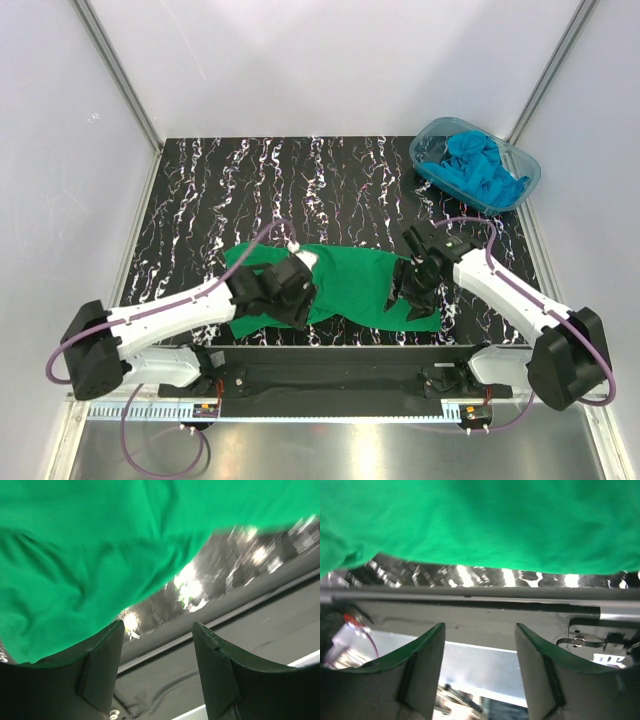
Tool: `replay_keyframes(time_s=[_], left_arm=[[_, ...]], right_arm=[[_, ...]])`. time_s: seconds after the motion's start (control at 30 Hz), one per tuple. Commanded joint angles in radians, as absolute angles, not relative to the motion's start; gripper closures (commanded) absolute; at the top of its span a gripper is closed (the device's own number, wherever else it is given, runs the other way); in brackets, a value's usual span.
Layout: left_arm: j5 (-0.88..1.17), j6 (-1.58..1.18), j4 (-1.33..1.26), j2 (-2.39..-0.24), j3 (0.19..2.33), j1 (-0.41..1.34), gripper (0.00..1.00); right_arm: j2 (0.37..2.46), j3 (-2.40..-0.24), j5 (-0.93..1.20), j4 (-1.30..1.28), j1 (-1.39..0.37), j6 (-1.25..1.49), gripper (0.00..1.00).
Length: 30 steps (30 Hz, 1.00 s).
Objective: Fold and stack the t-shirts
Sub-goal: Flatten the tshirt out
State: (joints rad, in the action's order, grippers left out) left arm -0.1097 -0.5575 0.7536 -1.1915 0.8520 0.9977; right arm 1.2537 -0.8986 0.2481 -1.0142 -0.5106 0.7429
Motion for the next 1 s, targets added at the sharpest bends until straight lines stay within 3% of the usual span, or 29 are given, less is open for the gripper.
replay_keyframes(time_s=[0.0,0.2,0.33,0.57,0.73,0.87,0.97], left_arm=[[-0.098,-0.515,0.635,-1.198,0.83,1.049,0.36],[-0.117,-0.485,0.58,-1.327,0.815,1.086,0.27],[-0.14,-0.488,0.566,-1.359,0.798,1.091,0.24],[-0.348,-0.497,0.492,-1.388,0.755,1.095,0.27],[-0.376,-0.451,0.405,-1.436,0.755,1.097,0.27],[-0.33,-0.44,0.356,-1.488,0.744,1.095,0.37],[-0.319,-0.449,0.331,-1.485,0.719,1.097,0.51]], right_arm=[[1.2,-0.848,0.137,-0.982,-0.517,0.902,0.37],[1.17,-0.746,0.141,-0.901,-0.512,1.003,0.39],[1.122,-0.689,0.132,-0.877,-0.511,1.058,0.34],[1.072,-0.555,0.091,-0.737,-0.511,1.169,0.32],[1.075,-0.531,0.023,-0.706,-0.511,1.187,0.35],[1.098,-0.529,-0.034,-0.718,-0.511,1.216,0.41],[1.112,-0.523,-0.044,-0.713,-0.506,1.241,0.45]])
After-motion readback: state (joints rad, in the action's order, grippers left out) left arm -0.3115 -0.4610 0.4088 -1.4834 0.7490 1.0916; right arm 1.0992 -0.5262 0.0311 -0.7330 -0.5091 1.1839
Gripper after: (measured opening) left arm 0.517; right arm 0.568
